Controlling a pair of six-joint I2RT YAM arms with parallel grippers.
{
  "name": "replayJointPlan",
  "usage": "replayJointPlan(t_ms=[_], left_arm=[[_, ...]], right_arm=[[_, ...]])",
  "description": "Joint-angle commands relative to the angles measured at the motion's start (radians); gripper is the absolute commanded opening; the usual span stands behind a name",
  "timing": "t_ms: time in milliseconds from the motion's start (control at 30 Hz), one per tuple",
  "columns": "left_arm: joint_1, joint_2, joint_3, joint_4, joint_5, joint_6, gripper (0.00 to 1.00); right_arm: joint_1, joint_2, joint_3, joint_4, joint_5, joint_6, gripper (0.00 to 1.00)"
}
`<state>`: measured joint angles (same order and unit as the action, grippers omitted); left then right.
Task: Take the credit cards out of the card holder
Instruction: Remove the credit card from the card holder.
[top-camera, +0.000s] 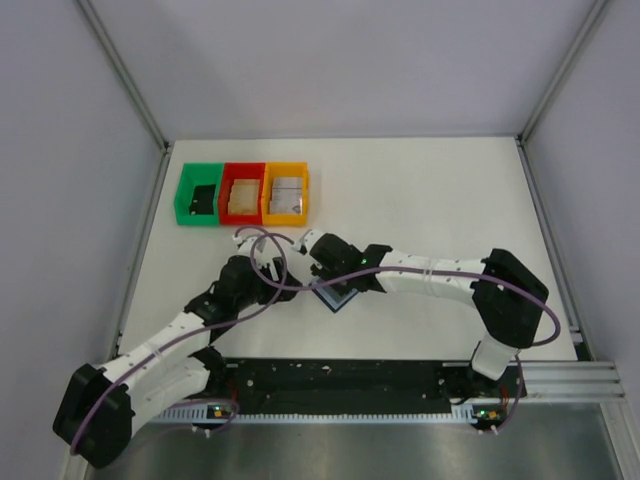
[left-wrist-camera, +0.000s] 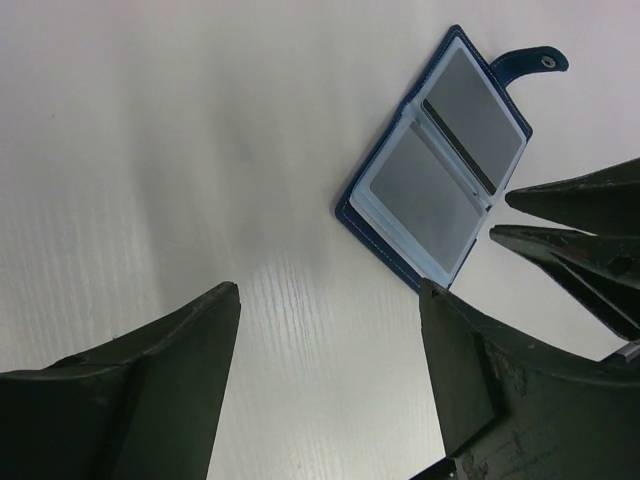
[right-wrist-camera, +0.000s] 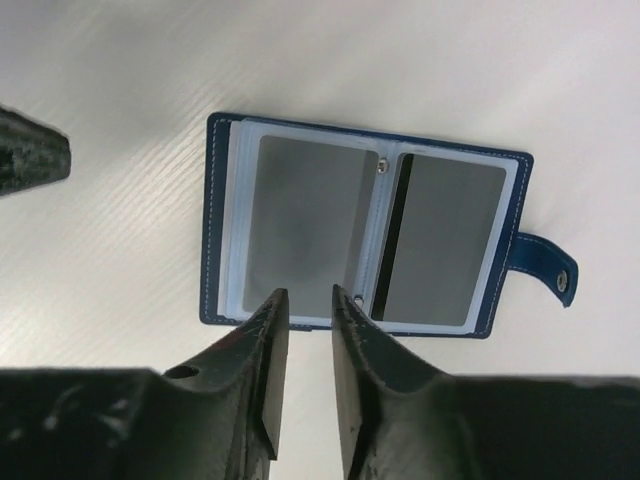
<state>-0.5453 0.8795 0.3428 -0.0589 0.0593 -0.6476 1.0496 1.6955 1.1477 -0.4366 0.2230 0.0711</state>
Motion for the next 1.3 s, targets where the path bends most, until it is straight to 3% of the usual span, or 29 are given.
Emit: replayJointPlan(t_ms=[0,100,800,1267], left_arm=[[-0.002,-0.046,0.021,0.036,-0.05,0.002,0.77],[-0.004,-0.085,0.004,0.022,-0.099,-0.003,0.77],[-0.002,-0.088,0.002,0.024,-0.085,0.002,0.77],[-0.004,-0.08,0.005,0.036,-0.064,0.009,0.76]], right_arm=[[0.021,0.004,0.033,-0.002,-0.047,-0.03,0.32],[0.046,0.044,0.038,-0.002,-0.043,-0.021,0.37],[0.05,0.202,0.07,-0.025,0.01,-0.002,0.38],[0.046,0.178,0.11,-0.045,0.058,-0.017,0.0]])
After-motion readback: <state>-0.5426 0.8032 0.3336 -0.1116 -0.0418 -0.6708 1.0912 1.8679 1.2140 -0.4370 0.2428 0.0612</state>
